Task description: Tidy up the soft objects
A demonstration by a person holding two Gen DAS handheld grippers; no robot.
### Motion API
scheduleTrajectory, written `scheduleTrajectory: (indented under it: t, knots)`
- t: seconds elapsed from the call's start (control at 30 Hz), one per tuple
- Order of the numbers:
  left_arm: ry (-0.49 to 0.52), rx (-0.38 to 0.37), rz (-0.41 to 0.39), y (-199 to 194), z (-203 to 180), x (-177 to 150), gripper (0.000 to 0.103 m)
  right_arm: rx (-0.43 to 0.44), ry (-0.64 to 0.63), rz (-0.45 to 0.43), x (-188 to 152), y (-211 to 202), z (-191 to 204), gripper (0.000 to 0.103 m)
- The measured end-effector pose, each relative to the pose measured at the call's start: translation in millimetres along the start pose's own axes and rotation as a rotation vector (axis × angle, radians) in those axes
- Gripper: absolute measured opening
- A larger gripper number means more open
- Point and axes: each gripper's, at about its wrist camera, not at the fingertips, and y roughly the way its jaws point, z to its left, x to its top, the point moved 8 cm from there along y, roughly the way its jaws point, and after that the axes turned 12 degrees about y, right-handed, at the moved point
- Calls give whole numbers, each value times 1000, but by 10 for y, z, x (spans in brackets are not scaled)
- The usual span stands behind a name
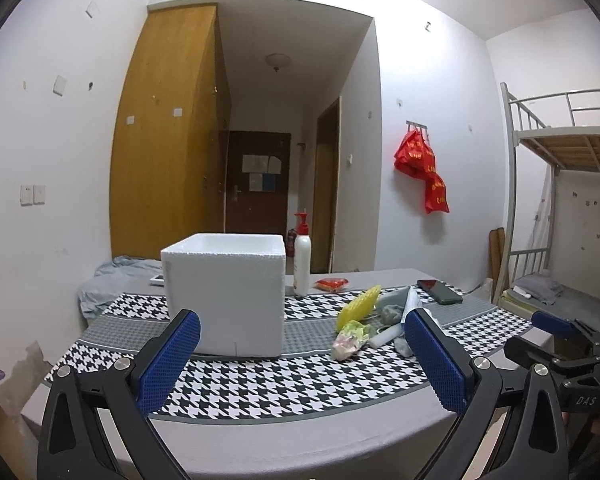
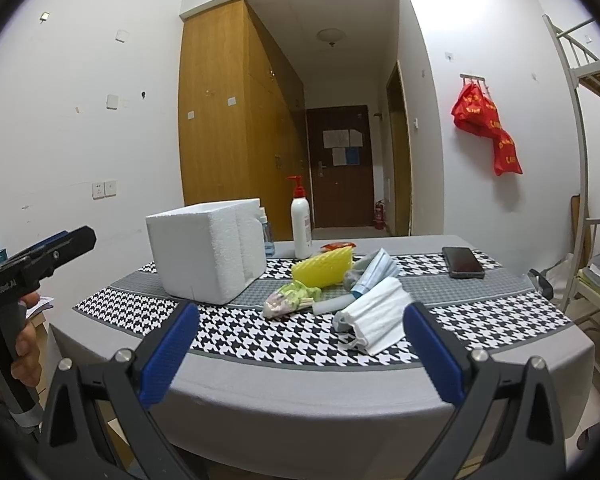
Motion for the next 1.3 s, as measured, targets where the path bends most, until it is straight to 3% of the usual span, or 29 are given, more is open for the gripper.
scheduleTrajectory:
  t: [0.8, 1.3]
  knots:
    - [9, 2, 20, 158, -49, 34, 102, -8, -6, -4, 72, 42, -55, 103]
    - [23, -11, 44, 378, -4, 153, 102, -30, 11, 40, 173, 236, -65, 103]
